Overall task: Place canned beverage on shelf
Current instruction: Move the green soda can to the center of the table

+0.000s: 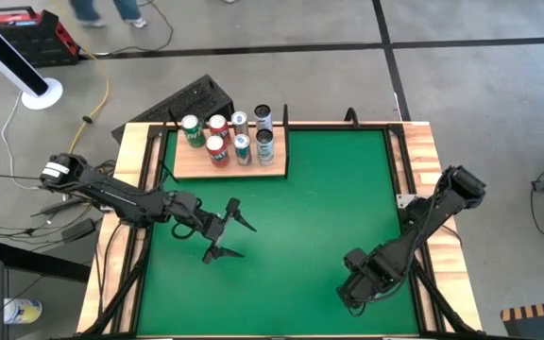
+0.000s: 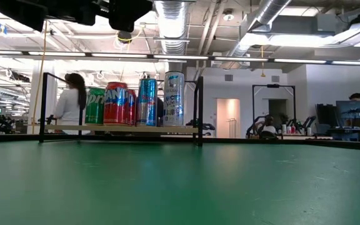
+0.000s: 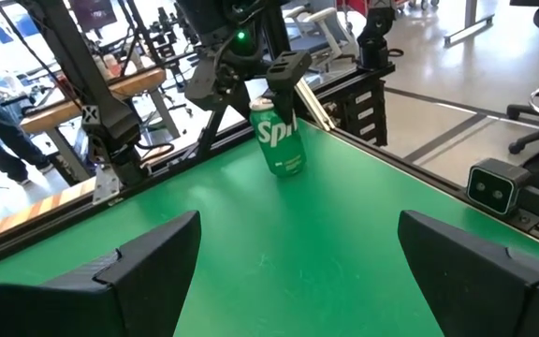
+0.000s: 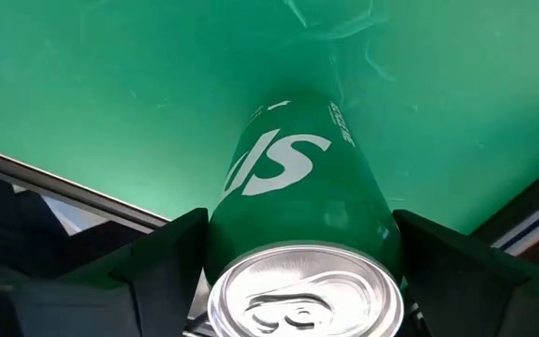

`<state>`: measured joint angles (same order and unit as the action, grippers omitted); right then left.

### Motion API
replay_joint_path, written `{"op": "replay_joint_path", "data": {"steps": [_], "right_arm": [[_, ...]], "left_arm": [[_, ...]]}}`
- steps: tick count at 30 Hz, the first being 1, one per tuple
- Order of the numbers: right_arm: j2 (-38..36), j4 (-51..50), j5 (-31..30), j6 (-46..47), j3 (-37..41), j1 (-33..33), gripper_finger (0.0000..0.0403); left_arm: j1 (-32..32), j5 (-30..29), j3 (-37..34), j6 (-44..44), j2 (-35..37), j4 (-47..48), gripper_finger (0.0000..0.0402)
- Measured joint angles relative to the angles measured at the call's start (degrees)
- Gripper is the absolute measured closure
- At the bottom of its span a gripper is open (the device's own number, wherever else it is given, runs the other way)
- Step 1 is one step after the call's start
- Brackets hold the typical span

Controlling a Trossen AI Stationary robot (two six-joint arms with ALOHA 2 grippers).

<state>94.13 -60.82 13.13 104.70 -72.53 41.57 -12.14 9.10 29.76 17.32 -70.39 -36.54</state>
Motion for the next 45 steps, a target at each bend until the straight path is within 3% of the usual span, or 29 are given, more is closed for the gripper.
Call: {"op": "replay_joint_path", "data": {"steps": [6, 12, 18, 27, 38, 45], "right_arm": [[0.0, -0.31, -0.71, -1.83, 0.0, -0.01, 0.0067], [-0.03, -0.56, -3.98, -9.89, -0.04, -4.25, 0.0072], [-0.13, -1.33, -8.65, -26.35, -0.13, -13.68, 0.0074], [-0.2, 4.2, -13.16, -52.52, -0.15, -33.52, 0.0074], [0.02, 13.28, -12.49, -64.66, 0.02, -48.76, 0.0072], [-0.01, 15.34, -11.51, -70.96, 0.02, -51.2, 0.0023]], "left_arm": [[0.01, 0.0, 0.0, -0.09, 0.0, 0.36, 0.0054], [0.0, -0.84, 0.0, -1.57, 0.0, 2.03, 0.0054], [0.02, -3.26, 0.02, -2.16, 0.61, 5.8, 0.0054], [0.08, -6.65, 0.04, -4.81, 3.5, 12.34, 0.0054], [0.1, -10.88, 0.02, -11.05, 5.42, 16.0, 0.0054], [0.2, -13.1, 0.02, -11.03, 5.42, 16.16, 0.0054]]}}
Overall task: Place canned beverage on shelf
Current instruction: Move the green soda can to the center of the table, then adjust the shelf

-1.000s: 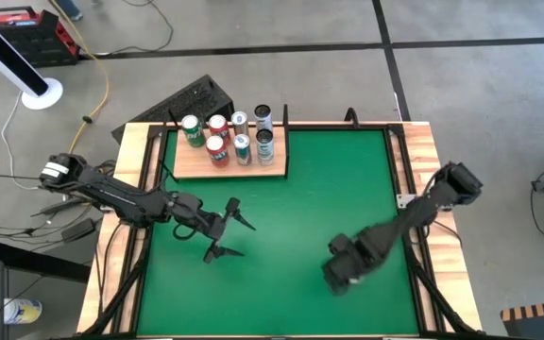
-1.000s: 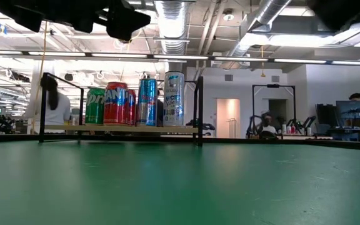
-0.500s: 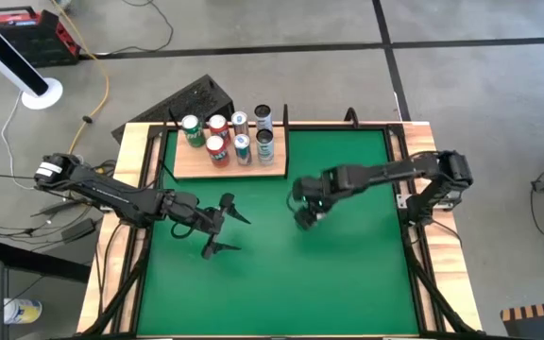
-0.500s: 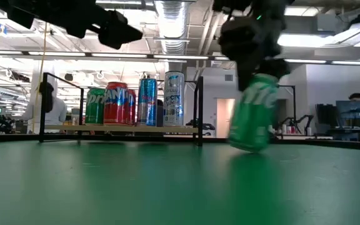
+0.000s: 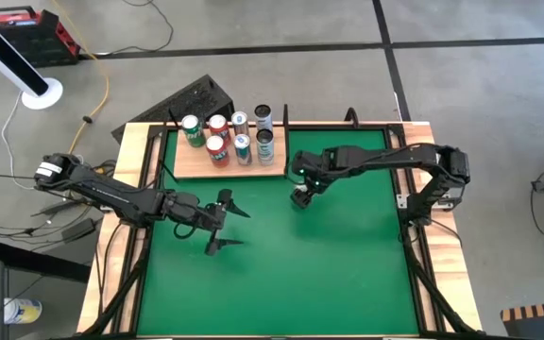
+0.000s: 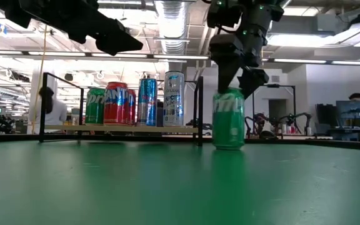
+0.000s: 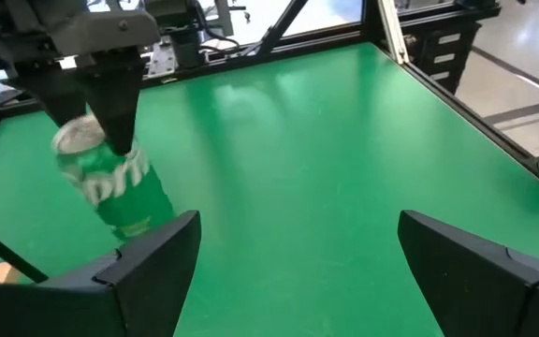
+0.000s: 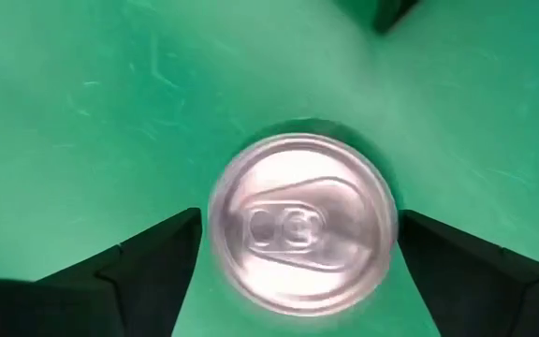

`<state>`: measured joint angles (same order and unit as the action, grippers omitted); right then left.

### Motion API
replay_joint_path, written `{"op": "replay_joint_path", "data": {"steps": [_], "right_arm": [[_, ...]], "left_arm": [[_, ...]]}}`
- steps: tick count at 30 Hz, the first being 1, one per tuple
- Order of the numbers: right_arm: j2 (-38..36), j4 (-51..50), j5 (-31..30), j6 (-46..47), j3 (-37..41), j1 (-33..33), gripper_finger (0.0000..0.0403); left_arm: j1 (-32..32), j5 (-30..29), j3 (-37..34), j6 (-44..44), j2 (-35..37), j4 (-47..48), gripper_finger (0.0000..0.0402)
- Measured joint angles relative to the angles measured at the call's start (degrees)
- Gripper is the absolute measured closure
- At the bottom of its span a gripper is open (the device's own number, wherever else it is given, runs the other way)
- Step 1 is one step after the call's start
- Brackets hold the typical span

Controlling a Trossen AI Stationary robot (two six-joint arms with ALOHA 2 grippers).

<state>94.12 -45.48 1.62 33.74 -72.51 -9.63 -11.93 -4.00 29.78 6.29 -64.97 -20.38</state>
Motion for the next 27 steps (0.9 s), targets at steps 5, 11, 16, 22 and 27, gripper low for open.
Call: {"op": "replay_joint_path", "data": {"steps": [5, 11, 16, 22, 27], "right_arm": [[-0.02, 2.44, 4.22, -1.0, -0.02, -0.6, 0.0008], [-2.54, 1.62, 4.58, -4.5, -0.06, -0.14, 0.0013], [-7.94, -2.24, 2.31, -9.46, -0.07, 0.3, 0.0013], [-15.1, -10.2, -4.33, -11.99, 0.04, 2.89, 0.0013], [-22.63, -11.13, -12.02, -11.46, 4.5, 6.27, 0.0013]], "left_arm": [[0.65, -1.84, 0.0, 1.43, -0.02, 0.28, 0.0054], [3.79, -2.93, 0.0, 1.35, -0.84, -0.38, 0.0054], [7.84, -2.74, -0.07, -0.2, -4.73, -6.96, 0.0054], [12.72, 3.24, 1.82, -0.88, -13.66, -20.44, 0.0054], [17.19, 13.23, 10.19, 1.77, -22.44, -18.27, 0.0054]]}}
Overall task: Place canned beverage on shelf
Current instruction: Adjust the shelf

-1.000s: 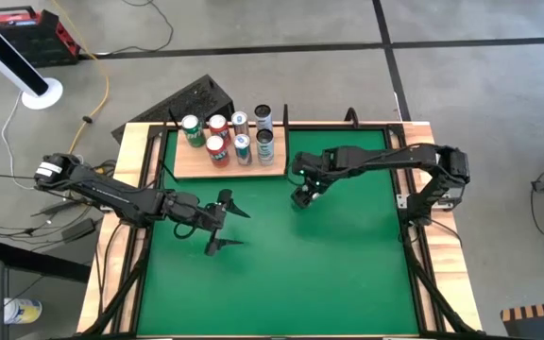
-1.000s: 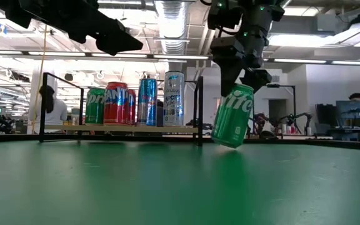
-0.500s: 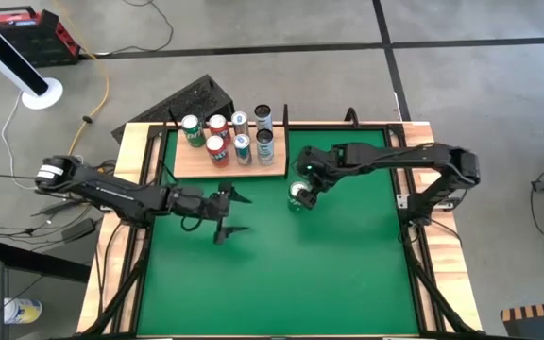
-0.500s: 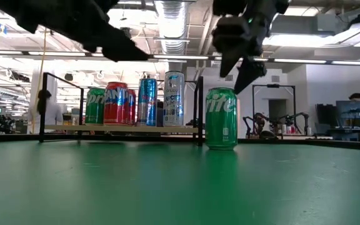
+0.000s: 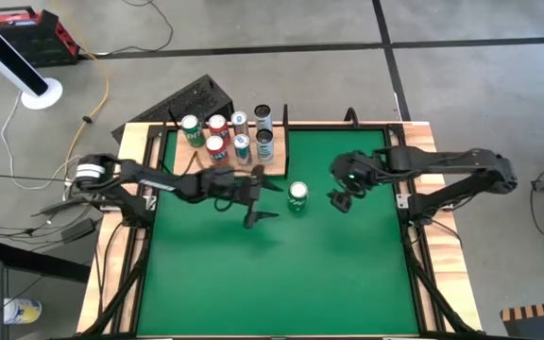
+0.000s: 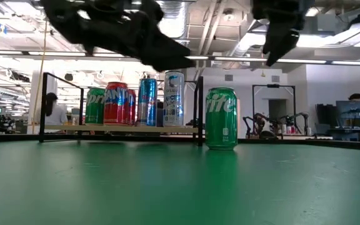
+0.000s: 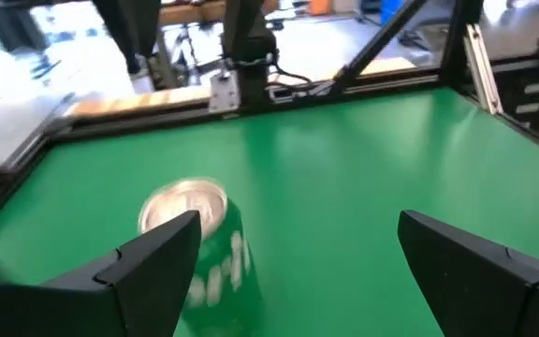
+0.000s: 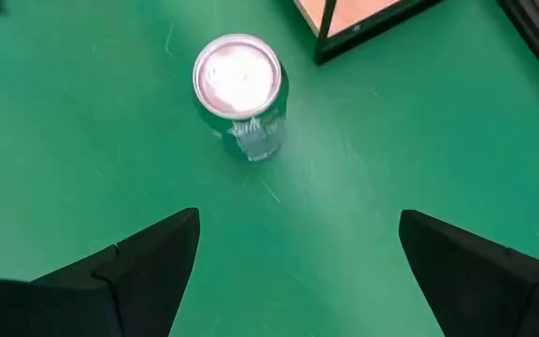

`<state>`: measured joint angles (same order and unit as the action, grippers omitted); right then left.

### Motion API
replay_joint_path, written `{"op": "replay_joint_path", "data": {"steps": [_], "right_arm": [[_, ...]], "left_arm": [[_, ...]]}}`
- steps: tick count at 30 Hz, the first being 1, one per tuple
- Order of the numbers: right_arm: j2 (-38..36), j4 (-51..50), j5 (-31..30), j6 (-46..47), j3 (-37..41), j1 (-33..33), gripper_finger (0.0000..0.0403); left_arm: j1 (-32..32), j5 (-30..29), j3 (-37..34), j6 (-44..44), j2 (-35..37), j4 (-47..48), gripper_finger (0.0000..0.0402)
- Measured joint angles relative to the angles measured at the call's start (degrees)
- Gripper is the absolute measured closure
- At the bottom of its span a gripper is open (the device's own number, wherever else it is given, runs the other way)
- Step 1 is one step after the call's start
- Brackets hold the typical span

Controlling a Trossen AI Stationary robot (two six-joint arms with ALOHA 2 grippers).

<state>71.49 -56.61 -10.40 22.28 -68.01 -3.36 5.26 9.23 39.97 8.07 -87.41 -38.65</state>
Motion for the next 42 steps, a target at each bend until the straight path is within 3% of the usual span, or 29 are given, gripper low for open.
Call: {"op": "replay_joint_path", "data": {"steps": [9, 16, 20, 30, 39, 42], "right_arm": [[-12.12, 7.17, -3.6, 6.45, 14.29, 2.31, 0.0013], [-15.26, 12.6, -2.45, 7.95, 21.4, 2.45, 0.0013], [-14.94, 13.16, -1.92, 7.94, 21.96, 1.97, 0.0013], [-14.91, 13.14, -1.54, 7.89, 22.05, 1.75, 0.0013], [-14.54, 15.36, -1.59, 7.61, 22.05, -0.13, 0.0013], [-13.93, 18.18, -2.42, 5.58, 22.08, -0.94, 0.0013]], "left_arm": [[8.78, 18.33, 14.93, 11.62, -11.93, 7.47, 0.0054], [14.7, 32.41, 24.27, 12.35, -19.2, 8.59, 0.0054], [15.92, 35.66, 28.94, 11.83, -23.31, 9.86, 0.0054], [14.78, 33.31, 32.39, 14.01, -23.46, 16.95, 0.0054], [9.93, 19.43, 32.24, 19.85, -16.41, 31.57, 0.0054], [8.08, 11.83, 32.24, 20.6, -12.54, 38.14, 0.0054]]}}
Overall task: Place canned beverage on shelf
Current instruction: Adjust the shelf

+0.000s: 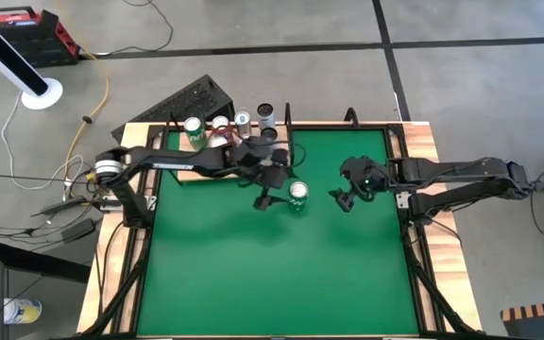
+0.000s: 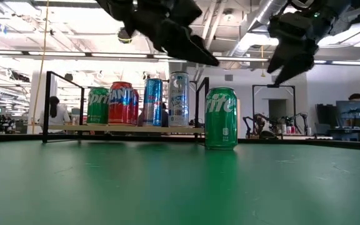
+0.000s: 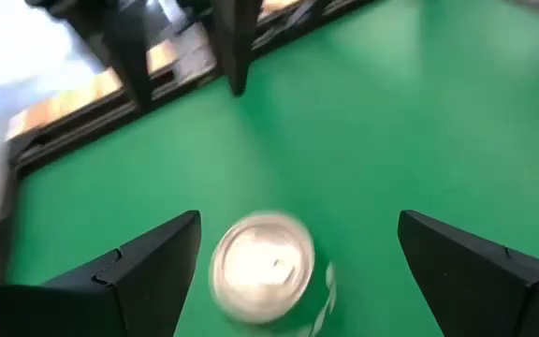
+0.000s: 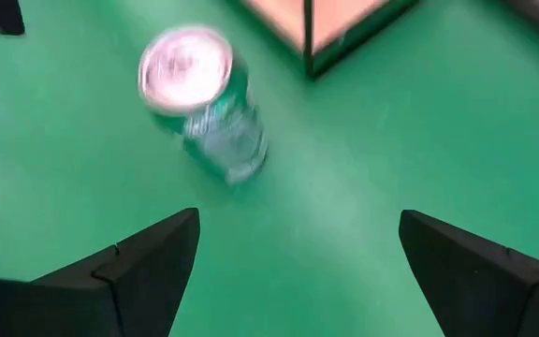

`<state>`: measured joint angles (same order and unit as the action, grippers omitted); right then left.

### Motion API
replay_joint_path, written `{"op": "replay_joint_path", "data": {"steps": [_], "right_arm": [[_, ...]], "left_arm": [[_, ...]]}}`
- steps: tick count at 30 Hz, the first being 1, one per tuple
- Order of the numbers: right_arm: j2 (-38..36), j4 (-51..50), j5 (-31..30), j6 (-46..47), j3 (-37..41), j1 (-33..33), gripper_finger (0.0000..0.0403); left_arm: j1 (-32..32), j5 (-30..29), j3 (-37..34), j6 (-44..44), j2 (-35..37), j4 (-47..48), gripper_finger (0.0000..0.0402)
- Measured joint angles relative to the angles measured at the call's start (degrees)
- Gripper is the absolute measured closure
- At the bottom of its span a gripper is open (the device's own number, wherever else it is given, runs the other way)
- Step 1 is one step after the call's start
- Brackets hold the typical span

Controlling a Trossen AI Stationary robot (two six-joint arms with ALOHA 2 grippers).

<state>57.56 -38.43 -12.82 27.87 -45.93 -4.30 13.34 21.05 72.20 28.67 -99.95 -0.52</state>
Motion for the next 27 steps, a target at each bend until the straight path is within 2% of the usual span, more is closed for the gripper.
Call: {"op": "replay_joint_path", "data": {"steps": [4, 7, 9, 11, 14, 20, 23, 27], "right_arm": [[0.96, 9.41, -2.45, -4.82, 2.11, -3.64, 0.0015], [1.94, 14.98, -1.04, -8.42, 4.52, -9.59, 0.0024], [2.64, 19.57, 2.17, -10.76, 6.8, -14.43, 0.0034], [3.85, 23.34, 8.16, -13.07, 8.83, -19.17, 0.0046], [6.85, 32.95, 13.56, -14.25, 11.01, -23.86, 0.0072], [14.26, 40.36, 14.51, -15.54, 11.08, -27.33, 0.0132], [17.29, 43.64, 14.77, -17.18, 11.17, -27.75, 0.0155], [19.85, 46.54, 16.26, -17.93, 11.14, -28.16, 0.0183]], "left_arm": [[-1.83, -10.13, 0.02, -0.39, 6.37, 14.21, 0.0054], [-2.31, -14.04, 0.02, -4.21, 10.76, 27.76, 0.0054], [-2.31, -15.39, -1.12, -8.2, 13.18, 34.44, 0.0054], [-2.27, -17.06, -4.65, -12.59, 16.37, 38.34, 0.0054], [-2.29, -18.42, -10.62, -16.13, 20.99, 40.66, 0.0054], [-2.46, -19.36, -20.6, -25.68, 27.23, 37.09, 0.0061], [-3.41, -19.62, -26.8, -29.41, 28.68, 33.92, 0.0086], [-3.82, -21.42, -31.57, -35.21, 28.68, 34.74, 0.0146]]}}
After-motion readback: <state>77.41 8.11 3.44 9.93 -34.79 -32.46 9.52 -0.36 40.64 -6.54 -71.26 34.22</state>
